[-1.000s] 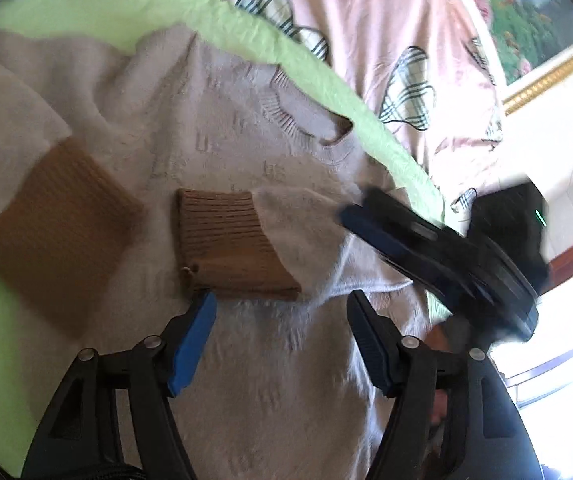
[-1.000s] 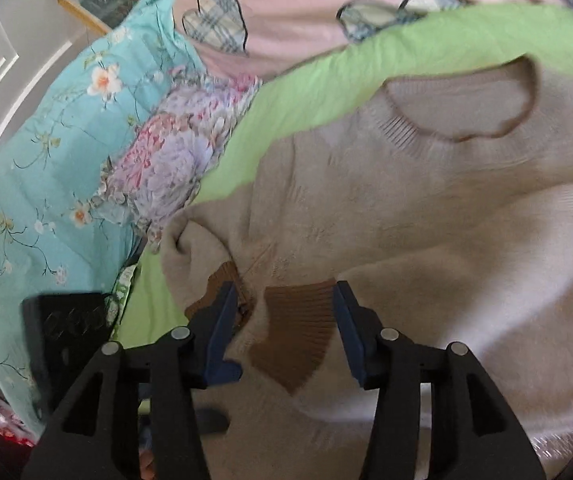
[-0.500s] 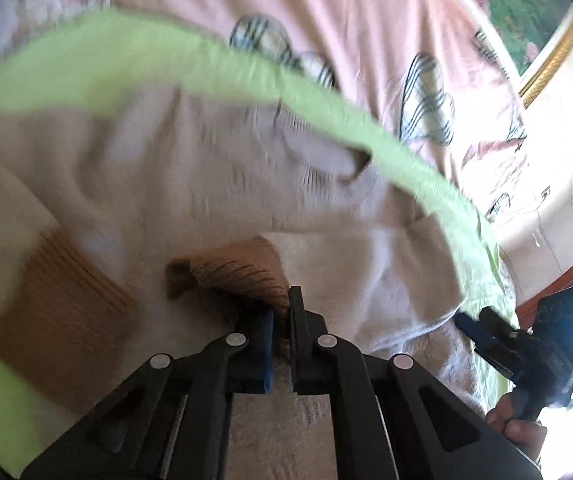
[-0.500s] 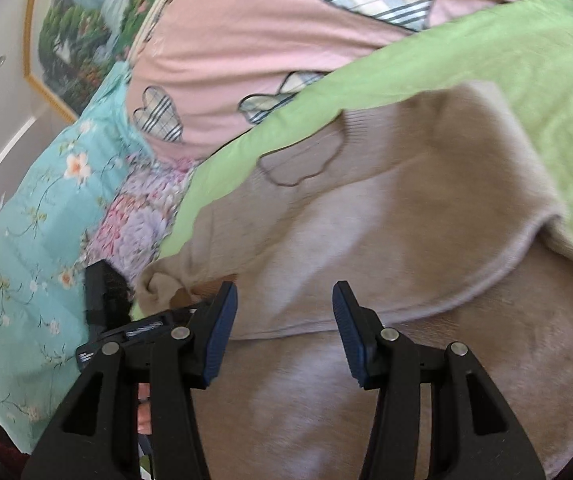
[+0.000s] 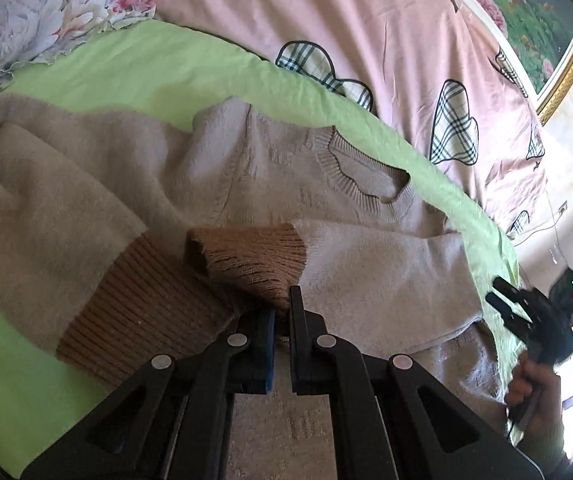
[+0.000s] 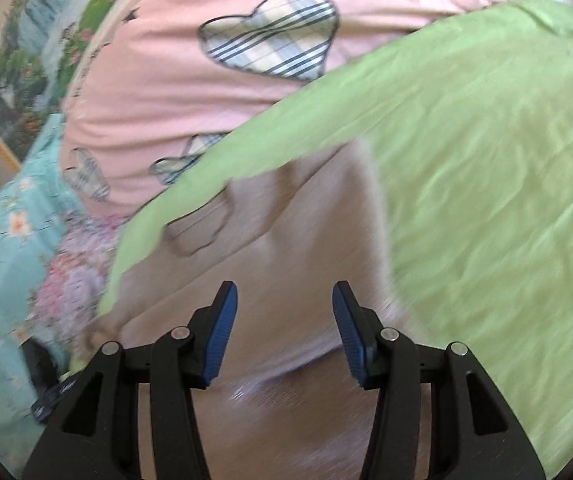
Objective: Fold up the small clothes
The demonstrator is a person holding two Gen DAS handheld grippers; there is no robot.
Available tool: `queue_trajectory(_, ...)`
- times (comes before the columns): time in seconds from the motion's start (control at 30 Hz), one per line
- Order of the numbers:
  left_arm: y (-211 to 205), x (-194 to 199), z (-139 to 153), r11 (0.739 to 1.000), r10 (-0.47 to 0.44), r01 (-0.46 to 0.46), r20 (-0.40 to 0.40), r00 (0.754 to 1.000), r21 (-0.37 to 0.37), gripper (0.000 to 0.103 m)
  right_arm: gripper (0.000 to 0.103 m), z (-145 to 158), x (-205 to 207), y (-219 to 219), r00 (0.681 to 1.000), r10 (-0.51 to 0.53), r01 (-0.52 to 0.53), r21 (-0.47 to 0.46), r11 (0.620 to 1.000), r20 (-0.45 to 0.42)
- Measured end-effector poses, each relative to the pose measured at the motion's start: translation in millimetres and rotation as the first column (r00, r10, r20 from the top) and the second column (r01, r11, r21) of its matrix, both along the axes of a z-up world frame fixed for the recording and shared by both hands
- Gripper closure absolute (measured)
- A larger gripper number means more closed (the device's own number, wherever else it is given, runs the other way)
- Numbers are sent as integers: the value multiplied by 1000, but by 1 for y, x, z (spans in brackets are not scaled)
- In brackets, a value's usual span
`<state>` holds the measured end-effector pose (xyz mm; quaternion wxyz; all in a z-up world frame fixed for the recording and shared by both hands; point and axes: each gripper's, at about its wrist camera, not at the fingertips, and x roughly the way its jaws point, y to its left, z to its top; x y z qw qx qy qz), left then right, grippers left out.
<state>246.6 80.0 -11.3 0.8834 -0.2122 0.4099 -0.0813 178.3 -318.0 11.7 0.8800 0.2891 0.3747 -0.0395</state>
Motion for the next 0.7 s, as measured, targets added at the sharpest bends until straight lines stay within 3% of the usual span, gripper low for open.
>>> queue_trajectory(0.23, -8, -3, 4, 999, -25, 25, 8, 1000, 40, 100, 53, -37, 60, -21, 974, 15, -39, -100, 994, -225)
queue_trajectory(0.3, -10, -1, 4, 999, -31, 31, 5, 1000, 36, 100, 91, -39, 65, -17, 972, 57, -88, -128, 988, -229)
queue_trajectory(0.47, -29, 7, 10, 994, -75, 72, 30, 997, 83, 99, 93, -18, 58, -24, 985, 56, -85, -173, 981, -165)
queue_trajectory(0.57, -31, 14, -3, 991, -64, 64, -11, 998, 118, 99, 93, -28, 61, -28, 978, 47, -89, -200, 976, -205)
queue_trajectory(0.7, -15, 7, -9, 996, -65, 68, -52, 997, 63, 94, 91, -41, 59, -30, 975, 33, -74, -181, 981, -218)
